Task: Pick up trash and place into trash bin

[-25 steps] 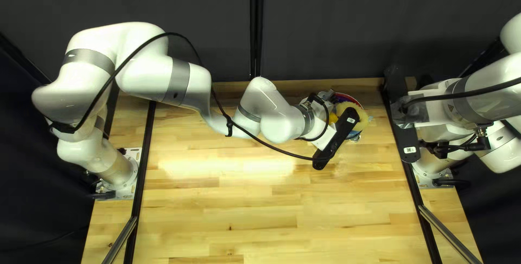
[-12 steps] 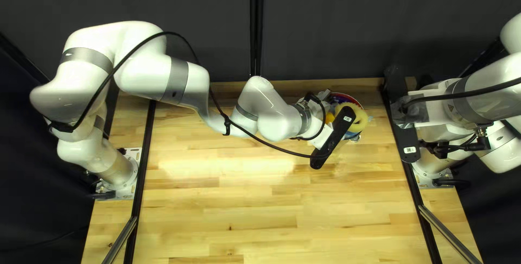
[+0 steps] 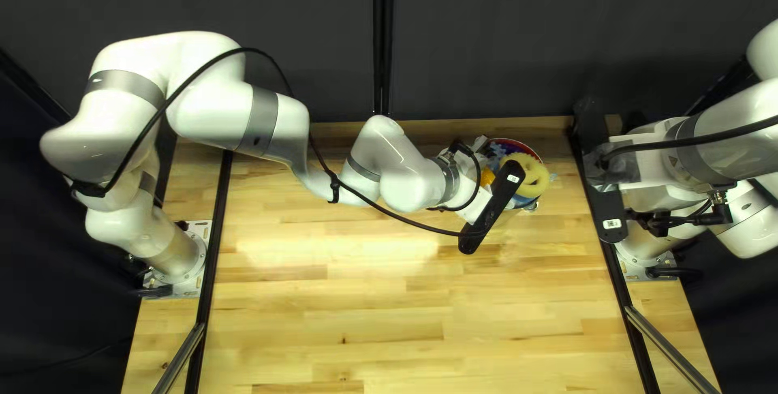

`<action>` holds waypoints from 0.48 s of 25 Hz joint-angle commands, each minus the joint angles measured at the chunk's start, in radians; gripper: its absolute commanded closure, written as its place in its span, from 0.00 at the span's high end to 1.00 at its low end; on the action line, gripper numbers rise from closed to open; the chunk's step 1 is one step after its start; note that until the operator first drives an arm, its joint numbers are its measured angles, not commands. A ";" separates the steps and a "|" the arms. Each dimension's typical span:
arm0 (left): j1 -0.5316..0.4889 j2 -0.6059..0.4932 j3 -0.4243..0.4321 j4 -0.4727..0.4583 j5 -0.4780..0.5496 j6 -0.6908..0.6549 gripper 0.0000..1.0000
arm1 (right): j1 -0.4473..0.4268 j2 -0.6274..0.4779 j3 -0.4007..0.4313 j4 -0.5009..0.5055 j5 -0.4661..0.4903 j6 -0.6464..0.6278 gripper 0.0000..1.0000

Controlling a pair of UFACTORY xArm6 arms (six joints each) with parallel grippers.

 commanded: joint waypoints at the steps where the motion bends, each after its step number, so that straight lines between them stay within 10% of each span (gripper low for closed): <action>1: 0.003 -0.004 0.005 0.003 -0.005 -0.001 1.00 | 0.000 0.000 0.000 0.000 0.000 0.000 1.00; 12: 0.014 -0.041 0.033 0.001 -0.024 0.013 1.00 | 0.000 0.000 0.000 0.000 0.000 0.000 1.00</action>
